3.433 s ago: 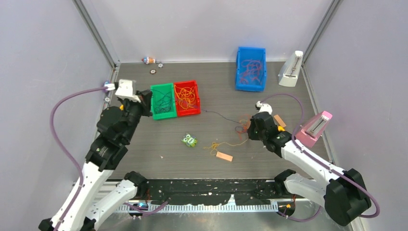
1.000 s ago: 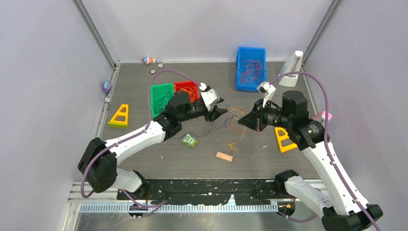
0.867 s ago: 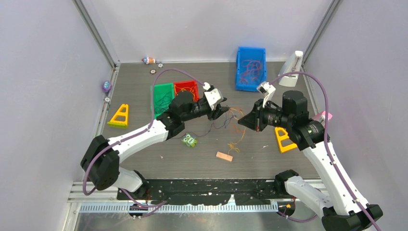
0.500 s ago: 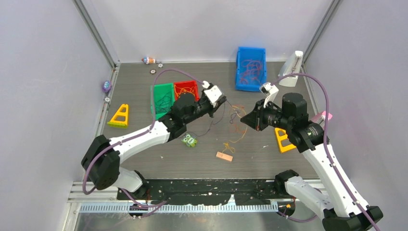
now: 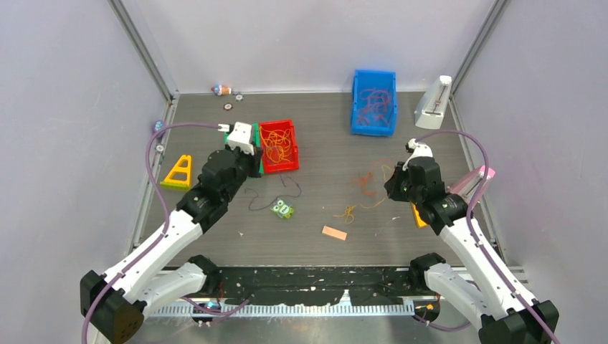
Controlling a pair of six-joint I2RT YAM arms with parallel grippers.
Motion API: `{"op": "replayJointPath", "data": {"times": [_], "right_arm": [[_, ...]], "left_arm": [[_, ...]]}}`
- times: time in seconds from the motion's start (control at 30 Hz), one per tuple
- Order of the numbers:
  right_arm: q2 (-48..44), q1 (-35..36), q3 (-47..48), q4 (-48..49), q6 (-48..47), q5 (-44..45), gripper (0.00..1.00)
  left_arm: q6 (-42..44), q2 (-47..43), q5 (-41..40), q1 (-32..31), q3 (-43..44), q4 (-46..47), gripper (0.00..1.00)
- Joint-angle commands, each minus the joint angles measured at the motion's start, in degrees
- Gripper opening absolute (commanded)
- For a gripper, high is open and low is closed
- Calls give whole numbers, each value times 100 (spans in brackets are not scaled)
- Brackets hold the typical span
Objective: Untangle the cables
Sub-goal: Untie the cable.
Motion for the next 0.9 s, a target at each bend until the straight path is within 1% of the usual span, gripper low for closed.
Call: {"op": "replayJointPath", "data": {"times": [0.0,0.17,0.23,0.27,0.3,0.33,0.37,0.4,0.43,0.47,0.53,0.7,0.77,0.87], "right_arm": [[-129,-16,-18,486,144,293,6],[126,-17,20,568,2,-33,7],[278,-18,57,578,-137,-358,16],[330,-13,87,575,-208,-751,36],[452,-2,167,554,-383,-932,46],[509,74,221,472,-450,-1193,61],[629,155,330,434,-619,-1254,66],[690,397,399,352,-704,-1269,72],[802,545,537,321,-812,-1222,74],[851,877,595,280,-841,-1077,78],[998,1339,792,280,-875,-911,81],[1561,2016,1139,680,-750,-1263,83],[1827,2208,1264,811,-711,-1302,84],[2212,2366,1390,1001,-710,-1449,85]], "left_arm": [[-607,-35,-355,-25,-118,-1832,0],[-970,-90,-214,-6,-467,-2396,0],[-1054,-12,-161,15,-463,-2617,0],[-1104,76,-81,71,-425,-2749,0],[-1167,187,66,156,-359,-2952,0],[-1204,336,219,242,-281,-3066,0],[-1233,470,365,328,-209,-3151,0],[-1258,657,470,402,-157,-3202,0],[-1281,807,565,473,-112,-3228,0],[-1306,925,640,553,-61,-3268,0],[-1417,1177,716,694,23,-3327,0],[-1508,1698,760,961,134,-3248,3],[-1535,1843,671,1012,169,-3152,7],[-1587,1967,561,1034,159,-2934,16]]}}
